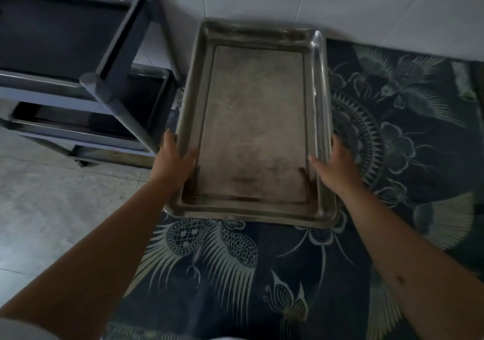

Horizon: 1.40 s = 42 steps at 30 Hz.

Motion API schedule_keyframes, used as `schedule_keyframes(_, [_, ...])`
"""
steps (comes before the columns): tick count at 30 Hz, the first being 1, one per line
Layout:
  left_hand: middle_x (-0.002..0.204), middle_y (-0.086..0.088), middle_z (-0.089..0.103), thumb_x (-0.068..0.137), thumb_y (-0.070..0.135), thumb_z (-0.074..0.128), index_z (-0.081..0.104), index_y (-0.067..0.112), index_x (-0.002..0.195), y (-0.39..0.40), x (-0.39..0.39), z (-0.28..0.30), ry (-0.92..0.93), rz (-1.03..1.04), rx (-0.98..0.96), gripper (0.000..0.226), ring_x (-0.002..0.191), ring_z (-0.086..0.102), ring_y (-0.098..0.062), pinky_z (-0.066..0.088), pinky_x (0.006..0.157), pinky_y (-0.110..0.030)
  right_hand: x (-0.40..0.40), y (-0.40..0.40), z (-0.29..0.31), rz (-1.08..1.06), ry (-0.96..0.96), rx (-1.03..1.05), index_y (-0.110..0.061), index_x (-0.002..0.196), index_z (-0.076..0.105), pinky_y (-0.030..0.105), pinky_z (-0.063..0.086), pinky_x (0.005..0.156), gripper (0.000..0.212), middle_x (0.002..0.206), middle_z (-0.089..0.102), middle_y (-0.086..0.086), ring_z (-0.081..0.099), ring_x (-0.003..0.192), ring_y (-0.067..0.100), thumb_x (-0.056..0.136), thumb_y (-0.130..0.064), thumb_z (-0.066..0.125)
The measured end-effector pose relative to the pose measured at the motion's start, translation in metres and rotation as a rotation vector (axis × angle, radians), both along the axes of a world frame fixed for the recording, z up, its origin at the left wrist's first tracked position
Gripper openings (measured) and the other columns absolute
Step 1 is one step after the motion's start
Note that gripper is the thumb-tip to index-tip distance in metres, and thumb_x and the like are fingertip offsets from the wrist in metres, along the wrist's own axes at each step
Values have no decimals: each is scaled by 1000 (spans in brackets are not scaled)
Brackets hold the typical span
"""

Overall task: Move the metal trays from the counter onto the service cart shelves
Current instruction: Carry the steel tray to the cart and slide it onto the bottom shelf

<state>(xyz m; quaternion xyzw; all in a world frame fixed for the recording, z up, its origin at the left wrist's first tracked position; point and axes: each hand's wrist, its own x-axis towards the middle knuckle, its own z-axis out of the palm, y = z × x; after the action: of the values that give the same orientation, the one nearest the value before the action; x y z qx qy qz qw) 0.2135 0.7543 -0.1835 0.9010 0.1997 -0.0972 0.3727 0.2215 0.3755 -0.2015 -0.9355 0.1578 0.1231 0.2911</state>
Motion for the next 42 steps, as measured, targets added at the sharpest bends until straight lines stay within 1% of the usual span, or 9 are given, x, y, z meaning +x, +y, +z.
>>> schedule_keyframes(3, [102, -14, 64, 98, 47, 50, 53, 12, 116, 0, 7, -7, -15, 141, -9, 39, 93, 65, -36, 56, 83, -52, 9, 4, -7, -136, -91, 68, -14, 145, 34, 46, 40, 104, 69, 143, 48, 13, 48, 128, 32, 92, -54, 53])
schedule_keyframes(7, [99, -16, 64, 101, 52, 40, 61, 14, 100, 6, 10, -13, 30, 272, -106, 44, 92, 61, -34, 52, 87, -48, 6, 1, -14, -358, -171, 227, -14, 94, 59, 38, 45, 68, 41, 82, 62, 7, 60, 78, 28, 97, -51, 42])
schedule_keyframes(11, [94, -11, 68, 96, 60, 39, 66, 19, 102, 11, 10, -15, 93, 311, -190, 50, 86, 64, -28, 52, 80, -42, 5, -5, -19, -469, -119, 395, -6, 101, 66, 44, 50, 86, 54, 105, 62, 4, 55, 91, 11, 95, -55, 44])
schedule_keyframes(16, [79, 1, 64, 90, 63, 41, 63, 23, 97, 11, 9, -4, 147, 339, -211, 46, 72, 61, -18, 37, 55, -28, 7, -4, -13, -515, -83, 532, -24, 86, 70, 30, 52, 73, 35, 101, 66, 3, 63, 85, 17, 92, -53, 52])
schedule_keyframes(19, [84, -5, 69, 89, 65, 43, 66, 22, 91, 10, -7, 4, 154, 343, -226, 49, 76, 66, -23, 49, 63, -33, -5, -6, -8, -532, -90, 520, 4, 99, 64, 37, 52, 78, 53, 89, 63, 27, 63, 83, 38, 92, -48, 55])
schedule_keyframes(25, [88, -24, 71, 91, 65, 50, 72, 11, 90, 19, -72, 17, 161, 331, -292, 59, 76, 71, -34, 61, 77, -55, -63, -1, -1, -516, -93, 544, -3, 81, 66, 31, 40, 63, 44, 70, 51, 8, 48, 66, 21, 93, -44, 57])
schedule_keyframes(29, [77, -19, 72, 98, 54, 47, 73, 14, 83, 26, -118, 29, 108, 355, -235, 50, 67, 68, -29, 59, 67, -42, -99, 9, 7, -437, -102, 466, -19, 54, 44, 33, 35, 60, 51, 62, 41, 5, 41, 60, 21, 91, -52, 56])
schedule_keyframes(37, [74, -17, 65, 103, 46, 45, 69, 5, 84, 62, -198, 65, 64, 361, -243, 51, 67, 60, -28, 49, 63, -34, -160, 45, 43, -352, -105, 501, -19, 85, 72, 44, 54, 75, 39, 82, 69, 11, 65, 77, 28, 89, -54, 56])
schedule_keyframes(42, [82, -22, 71, 102, 49, 45, 72, 9, 84, 98, -253, 86, -7, 390, -230, 52, 73, 67, -33, 50, 64, -33, -203, 82, 68, -303, -171, 521, -14, 70, 68, 40, 47, 65, 38, 66, 62, 7, 57, 65, 25, 92, -44, 58])
